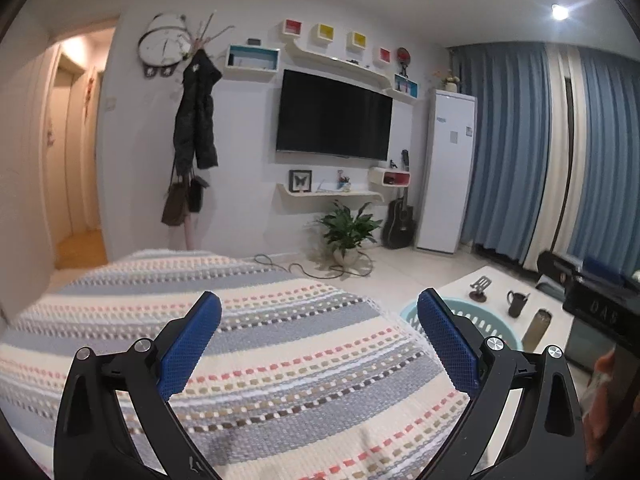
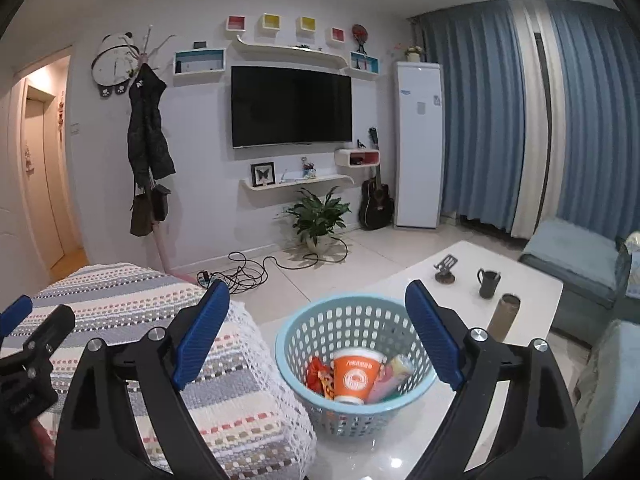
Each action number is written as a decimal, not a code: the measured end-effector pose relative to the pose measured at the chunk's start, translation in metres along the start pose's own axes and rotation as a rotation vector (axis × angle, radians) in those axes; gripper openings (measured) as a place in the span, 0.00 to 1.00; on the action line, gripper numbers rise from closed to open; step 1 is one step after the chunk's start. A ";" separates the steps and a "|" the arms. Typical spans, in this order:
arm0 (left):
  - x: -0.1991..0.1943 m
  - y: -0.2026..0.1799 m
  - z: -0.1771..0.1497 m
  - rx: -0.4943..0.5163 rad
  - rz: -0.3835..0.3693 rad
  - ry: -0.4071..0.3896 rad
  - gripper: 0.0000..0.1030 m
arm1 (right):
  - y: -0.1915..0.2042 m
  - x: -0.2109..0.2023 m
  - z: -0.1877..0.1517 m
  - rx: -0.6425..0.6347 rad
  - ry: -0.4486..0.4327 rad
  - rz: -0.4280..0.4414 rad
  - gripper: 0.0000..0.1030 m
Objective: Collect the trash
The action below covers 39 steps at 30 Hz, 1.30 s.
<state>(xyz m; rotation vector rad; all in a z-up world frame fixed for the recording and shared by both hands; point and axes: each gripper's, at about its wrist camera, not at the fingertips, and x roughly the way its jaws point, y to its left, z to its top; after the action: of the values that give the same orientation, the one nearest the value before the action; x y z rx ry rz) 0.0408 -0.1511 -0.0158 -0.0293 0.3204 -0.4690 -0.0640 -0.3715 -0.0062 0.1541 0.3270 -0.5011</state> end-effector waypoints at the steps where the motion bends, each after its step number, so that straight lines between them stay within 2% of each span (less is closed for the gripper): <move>1: 0.001 0.002 0.000 -0.008 0.005 0.007 0.93 | 0.000 -0.001 -0.003 0.009 0.006 0.005 0.83; 5: 0.003 0.007 -0.003 -0.036 0.007 0.024 0.93 | 0.000 -0.002 -0.007 0.007 0.004 -0.009 0.83; 10: 0.003 0.002 -0.006 0.000 0.040 0.031 0.93 | -0.002 -0.003 -0.002 0.038 0.002 0.018 0.83; 39: 0.001 0.004 -0.007 0.007 0.034 0.050 0.93 | 0.011 -0.003 -0.006 -0.006 0.031 0.016 0.86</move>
<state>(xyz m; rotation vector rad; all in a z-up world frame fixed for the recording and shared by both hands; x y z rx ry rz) 0.0414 -0.1472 -0.0228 -0.0051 0.3682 -0.4377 -0.0625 -0.3595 -0.0101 0.1588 0.3578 -0.4822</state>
